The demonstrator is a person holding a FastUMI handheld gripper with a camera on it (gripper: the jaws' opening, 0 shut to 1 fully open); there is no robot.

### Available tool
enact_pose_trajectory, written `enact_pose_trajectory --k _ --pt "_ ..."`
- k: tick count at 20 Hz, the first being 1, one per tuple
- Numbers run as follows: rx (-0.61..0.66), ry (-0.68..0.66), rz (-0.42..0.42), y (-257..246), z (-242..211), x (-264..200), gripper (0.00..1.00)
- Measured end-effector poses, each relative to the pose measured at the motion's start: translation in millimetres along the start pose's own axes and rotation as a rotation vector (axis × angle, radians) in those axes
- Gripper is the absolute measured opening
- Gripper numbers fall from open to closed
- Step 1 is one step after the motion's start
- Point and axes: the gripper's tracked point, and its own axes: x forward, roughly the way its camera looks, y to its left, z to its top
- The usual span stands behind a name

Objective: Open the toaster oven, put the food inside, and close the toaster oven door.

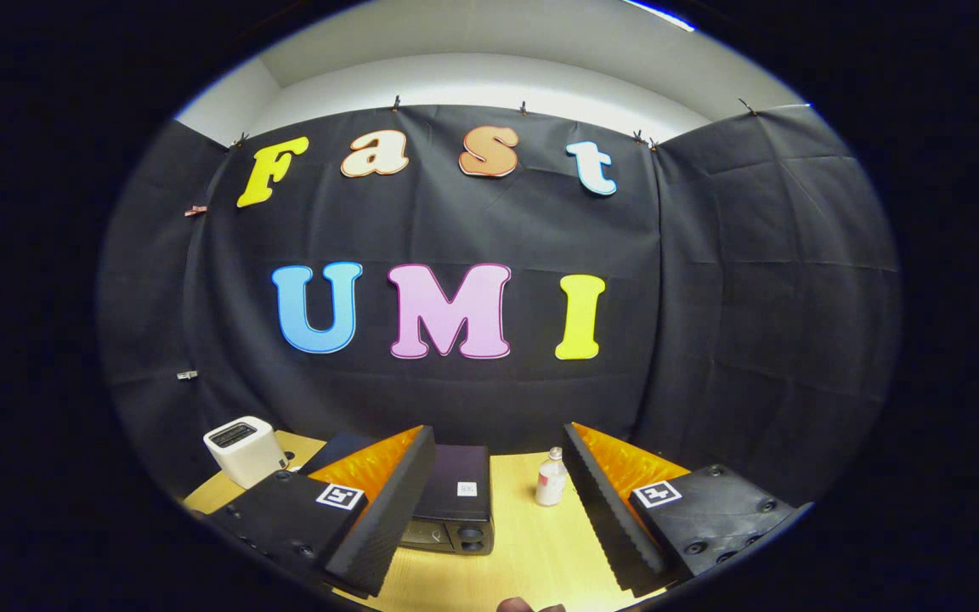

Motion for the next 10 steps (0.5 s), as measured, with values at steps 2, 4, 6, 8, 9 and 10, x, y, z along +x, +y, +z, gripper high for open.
enact_pose_trajectory --k 2,4,6,8,9,10 --pt "-0.017 -0.008 0.002 -8 3 0 0.99" --pt "-0.033 -0.013 0.001 -15 5 0 0.99" --pt "-0.02 -0.014 0.005 -16 5 0 0.99" --pt "-0.017 -0.012 0.007 -20 3 0 0.99" --pt "-0.018 -0.011 0.01 -20 2 0 0.99" --pt "-0.022 -0.009 0.009 -21 0 0 0.99"
